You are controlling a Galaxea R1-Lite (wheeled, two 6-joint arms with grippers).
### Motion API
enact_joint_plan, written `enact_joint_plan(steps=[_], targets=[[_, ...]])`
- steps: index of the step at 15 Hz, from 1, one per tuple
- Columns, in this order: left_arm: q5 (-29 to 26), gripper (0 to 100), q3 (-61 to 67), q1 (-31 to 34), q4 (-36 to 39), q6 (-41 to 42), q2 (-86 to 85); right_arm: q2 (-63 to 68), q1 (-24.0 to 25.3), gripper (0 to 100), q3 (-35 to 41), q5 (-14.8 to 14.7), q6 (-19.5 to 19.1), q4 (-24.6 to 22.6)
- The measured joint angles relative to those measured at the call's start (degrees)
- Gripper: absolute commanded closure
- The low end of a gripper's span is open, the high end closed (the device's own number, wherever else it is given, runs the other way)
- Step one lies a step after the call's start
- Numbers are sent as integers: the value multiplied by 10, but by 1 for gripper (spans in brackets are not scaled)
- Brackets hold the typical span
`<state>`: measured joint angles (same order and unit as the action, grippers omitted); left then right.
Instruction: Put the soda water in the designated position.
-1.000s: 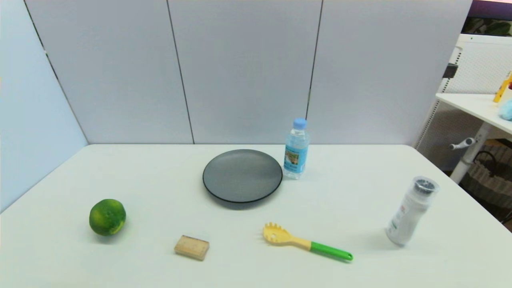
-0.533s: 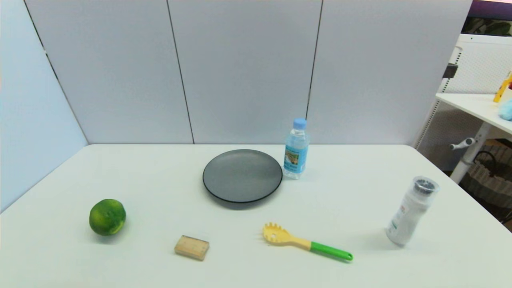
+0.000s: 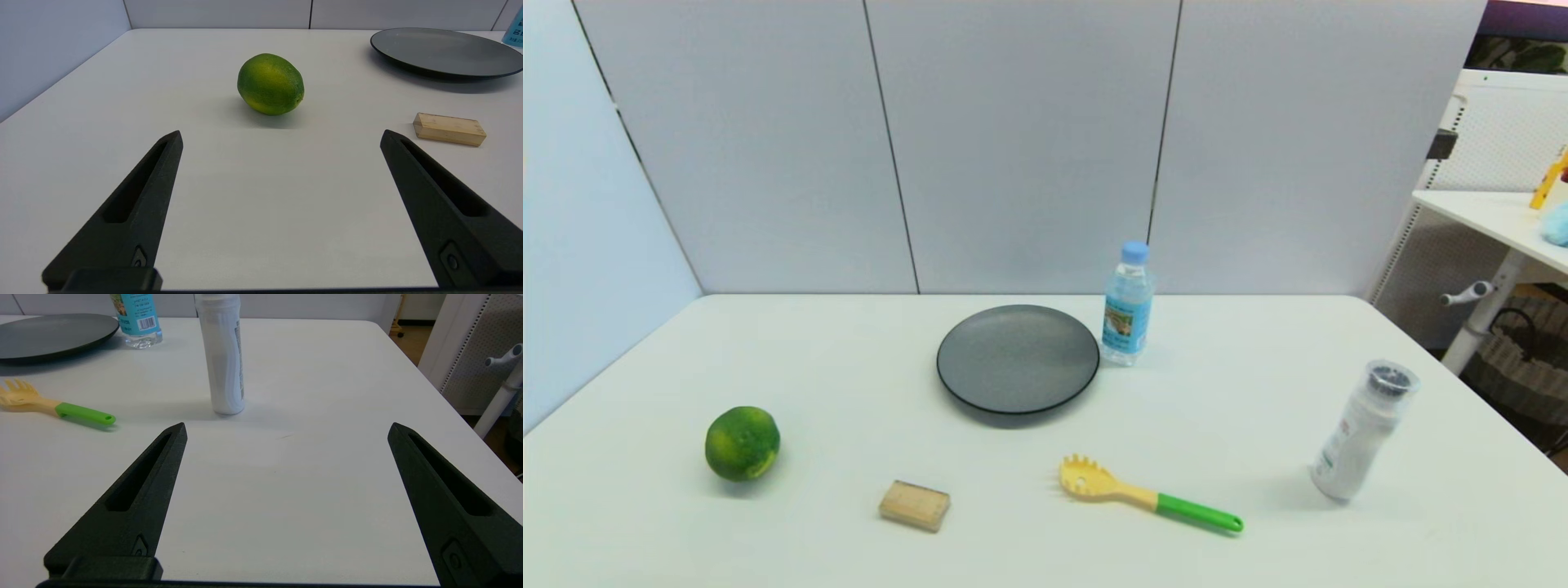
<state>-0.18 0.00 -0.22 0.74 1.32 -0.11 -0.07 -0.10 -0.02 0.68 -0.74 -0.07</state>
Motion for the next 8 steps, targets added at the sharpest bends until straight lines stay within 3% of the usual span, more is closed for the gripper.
enact_joint_plan(steps=[8], targets=[[0,0,0,0,0,-1,0,0,0,0,0,0,0,0]])
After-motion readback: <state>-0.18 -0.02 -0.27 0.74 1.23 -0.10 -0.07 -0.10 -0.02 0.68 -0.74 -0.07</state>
